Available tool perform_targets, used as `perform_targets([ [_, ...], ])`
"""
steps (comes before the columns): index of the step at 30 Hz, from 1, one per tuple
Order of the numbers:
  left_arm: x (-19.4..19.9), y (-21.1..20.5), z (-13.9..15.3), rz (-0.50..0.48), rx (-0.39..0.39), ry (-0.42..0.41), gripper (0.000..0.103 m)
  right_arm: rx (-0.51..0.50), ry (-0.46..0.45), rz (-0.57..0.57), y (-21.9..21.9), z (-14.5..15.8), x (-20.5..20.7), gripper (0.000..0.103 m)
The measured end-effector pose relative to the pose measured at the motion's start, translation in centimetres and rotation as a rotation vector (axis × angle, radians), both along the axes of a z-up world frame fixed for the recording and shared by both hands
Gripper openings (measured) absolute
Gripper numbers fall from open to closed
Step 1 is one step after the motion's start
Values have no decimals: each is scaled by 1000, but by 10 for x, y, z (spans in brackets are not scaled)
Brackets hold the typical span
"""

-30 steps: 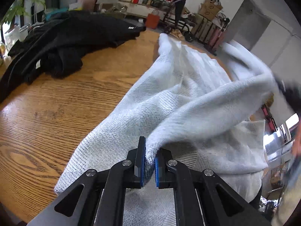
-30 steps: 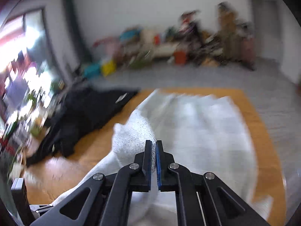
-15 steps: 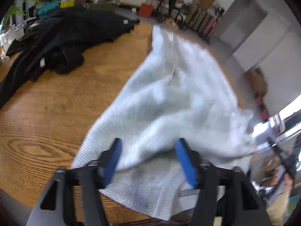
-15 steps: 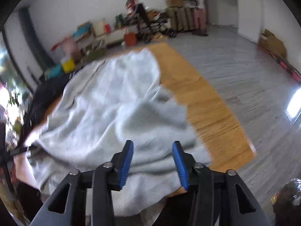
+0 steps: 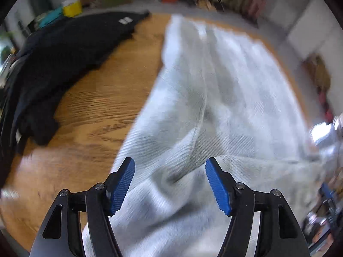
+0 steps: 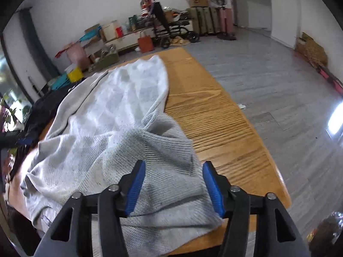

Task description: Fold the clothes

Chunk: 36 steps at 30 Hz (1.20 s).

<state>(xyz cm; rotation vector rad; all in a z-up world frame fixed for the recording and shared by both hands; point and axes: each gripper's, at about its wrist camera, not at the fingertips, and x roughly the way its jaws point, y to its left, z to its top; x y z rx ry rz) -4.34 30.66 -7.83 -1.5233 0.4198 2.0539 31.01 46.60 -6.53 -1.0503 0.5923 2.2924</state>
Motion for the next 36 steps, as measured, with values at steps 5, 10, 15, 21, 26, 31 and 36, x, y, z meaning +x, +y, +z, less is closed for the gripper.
perform_targets([
  [5,-12,10,-22,19,-169,58,25,-15,-23,33,-1,-17,-13,62],
  [10,-37,-12,-2,79,-133,139,15,-22,-32,58,-4,-25,-16,62],
  [15,-79,-25,4,156,-180,183,10,-16,-73,75,-5,-34,-18,63],
  [21,-100,-37,-8,184,-59,105,10,-21,-104,70,-9,-42,-16,63],
  [26,-83,-98,31,232,210,85,65,30,-84,76,-13,-14,-16,62],
  [31,16,-141,57,11,81,381,71,84,-43,130,-15,20,-56,65],
  [36,70,-169,18,-43,-34,329,71,-2,-44,152,-5,21,-157,64],
])
